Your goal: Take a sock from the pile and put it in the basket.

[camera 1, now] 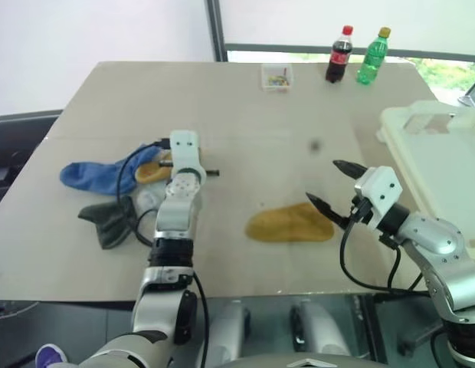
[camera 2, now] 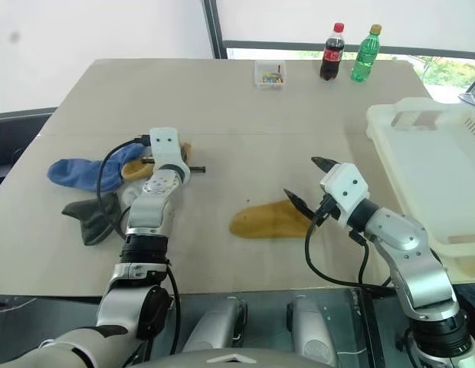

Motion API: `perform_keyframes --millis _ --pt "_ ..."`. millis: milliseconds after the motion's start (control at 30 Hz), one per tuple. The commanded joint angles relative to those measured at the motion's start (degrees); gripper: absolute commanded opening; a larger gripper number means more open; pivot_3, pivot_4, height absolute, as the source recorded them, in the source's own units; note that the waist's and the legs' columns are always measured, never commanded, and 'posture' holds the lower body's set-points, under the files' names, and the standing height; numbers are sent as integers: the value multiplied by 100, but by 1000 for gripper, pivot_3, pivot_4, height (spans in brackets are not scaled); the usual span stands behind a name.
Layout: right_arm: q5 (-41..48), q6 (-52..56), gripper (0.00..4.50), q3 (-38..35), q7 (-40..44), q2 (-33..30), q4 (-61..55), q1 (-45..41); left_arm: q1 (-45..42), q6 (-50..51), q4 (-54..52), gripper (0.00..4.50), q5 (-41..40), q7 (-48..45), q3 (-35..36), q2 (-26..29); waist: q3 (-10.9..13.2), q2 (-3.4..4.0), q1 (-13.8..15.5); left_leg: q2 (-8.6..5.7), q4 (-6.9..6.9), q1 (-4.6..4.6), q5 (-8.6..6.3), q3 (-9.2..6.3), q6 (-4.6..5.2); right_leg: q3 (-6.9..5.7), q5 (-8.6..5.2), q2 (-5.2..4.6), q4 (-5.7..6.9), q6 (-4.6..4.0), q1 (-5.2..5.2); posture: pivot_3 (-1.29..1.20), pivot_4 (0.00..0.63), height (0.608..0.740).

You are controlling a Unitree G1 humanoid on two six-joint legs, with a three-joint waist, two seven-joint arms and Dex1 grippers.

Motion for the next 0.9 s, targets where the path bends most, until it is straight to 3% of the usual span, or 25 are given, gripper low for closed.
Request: perform_keyframes --millis 33,400,667,900 --pt "71 -100 4500 -101 29 -9 -222 -93 9 -504 -603 83 38 58 -32 -56 0 0 7 0 0 0 0 0 0 0 0 -1 0 0 0 0 150 740" --pt "51 -145 4500 -86 90 -5 -127 -176 -103 -719 -605 83 43 -146 -152 -39 0 0 -6 -1 0 1 0 2 0 0 0 0 1 0 0 0 150 740" --pt "26 -146 4500 -99 67 23 -141 -148 -389 -821 389 83 450 -982 -1000 234 0 0 -5 -6 0 1 0 2 0 -2 0 -1 1 0 1 0 150 740" --pt "18 -86 4500 -131 21 11 -230 -74 -642 -1218 1111 83 348 -2017 -1543 66 0 0 -19 -6 -1 -1 0 1 1 -3 0 0 0 0 0 0 150 740"
